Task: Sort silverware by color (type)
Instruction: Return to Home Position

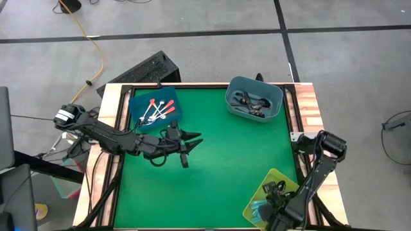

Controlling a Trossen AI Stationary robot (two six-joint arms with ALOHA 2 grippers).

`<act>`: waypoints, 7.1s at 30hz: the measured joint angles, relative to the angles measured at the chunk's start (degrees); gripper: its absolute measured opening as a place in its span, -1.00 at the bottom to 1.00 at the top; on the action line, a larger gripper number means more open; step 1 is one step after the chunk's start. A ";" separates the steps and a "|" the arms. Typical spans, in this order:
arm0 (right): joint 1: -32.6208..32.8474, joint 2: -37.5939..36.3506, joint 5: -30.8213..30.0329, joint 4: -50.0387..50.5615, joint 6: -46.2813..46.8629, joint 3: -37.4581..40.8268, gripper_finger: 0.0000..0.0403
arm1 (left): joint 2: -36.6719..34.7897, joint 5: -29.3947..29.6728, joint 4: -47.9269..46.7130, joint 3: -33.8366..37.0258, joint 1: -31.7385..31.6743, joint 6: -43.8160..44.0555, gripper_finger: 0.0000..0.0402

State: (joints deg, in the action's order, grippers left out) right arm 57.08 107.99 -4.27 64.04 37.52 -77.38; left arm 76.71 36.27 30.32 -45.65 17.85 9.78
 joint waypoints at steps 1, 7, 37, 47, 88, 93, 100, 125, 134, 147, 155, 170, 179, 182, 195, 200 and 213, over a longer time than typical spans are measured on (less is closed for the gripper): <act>-0.35 -0.21 -0.02 0.17 0.06 0.00 -0.42 | -0.14 -0.02 -0.04 0.00 0.00 0.60 -0.54; -2.48 -4.17 -2.85 1.62 -0.47 0.00 -0.39 | -3.15 -2.58 -0.01 0.02 0.00 3.53 -0.54; -19.49 -56.96 -41.38 7.18 22.58 -0.02 -0.39 | -25.82 -4.57 -12.06 0.02 0.44 20.83 -0.54; -19.21 -61.67 -54.43 -4.45 3.25 -0.02 -0.39 | -26.56 -26.36 -7.40 0.02 -4.23 10.95 -0.54; -9.55 -107.81 -20.32 -58.43 -42.76 55.74 -0.39 | -41.84 -44.70 9.22 29.11 -11.84 3.20 -0.54; -10.75 -107.81 -25.10 -64.50 -38.97 62.69 -0.39 | -40.14 -43.62 7.59 29.11 -11.67 3.30 -0.54; -12.74 -107.81 -24.13 -70.52 -38.44 69.48 -0.39 | -36.27 -41.38 7.56 29.09 -9.47 3.17 -0.54; -19.10 -107.81 -22.60 -71.12 -38.04 73.46 -0.39 | -70.68 -25.41 -24.90 29.07 -6.21 2.34 -0.54; -20.88 -107.81 -22.70 -70.67 -37.99 73.46 -0.39 | -76.78 -23.21 -16.77 39.67 -6.21 2.10 -0.54; -26.78 -107.81 -22.80 -67.44 -35.44 76.20 -0.39 | -76.43 -21.03 -13.19 45.07 -6.12 5.20 -0.54; -32.53 -106.93 -19.93 -68.61 -35.82 76.91 -0.39 | -76.46 -16.48 -17.21 45.11 -6.14 7.27 -0.54; -37.75 -106.82 -19.85 -68.55 -36.05 76.98 -0.39 | -76.46 -12.96 -21.63 45.18 -6.14 8.06 -0.54; -37.75 -106.82 -19.85 -68.62 -36.03 77.02 -0.39 | -76.07 -13.49 -27.18 44.78 -6.14 7.44 -0.54; -37.73 -106.82 -19.84 -68.64 -36.03 77.02 -0.39 | -76.08 -13.46 -27.25 44.74 -6.14 7.41 -0.54; -37.73 -106.82 -19.83 -68.73 -36.02 77.05 -0.39 | -76.08 -13.42 -27.77 44.57 -6.14 7.41 -0.54; -37.73 -106.82 -19.82 -68.75 -36.00 77.07 -0.39 | -76.08 -13.42 -27.82 44.54 -6.14 7.41 -0.54; -37.73 -106.82 -19.82 -68.77 -36.00 77.09 -0.39 | -76.08 -13.38 -27.93 44.48 -6.14 7.39 -0.54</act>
State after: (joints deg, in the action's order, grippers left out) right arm 19.35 1.17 -24.10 -4.73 1.52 -0.30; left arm 0.62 22.90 2.39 -1.17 11.70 17.17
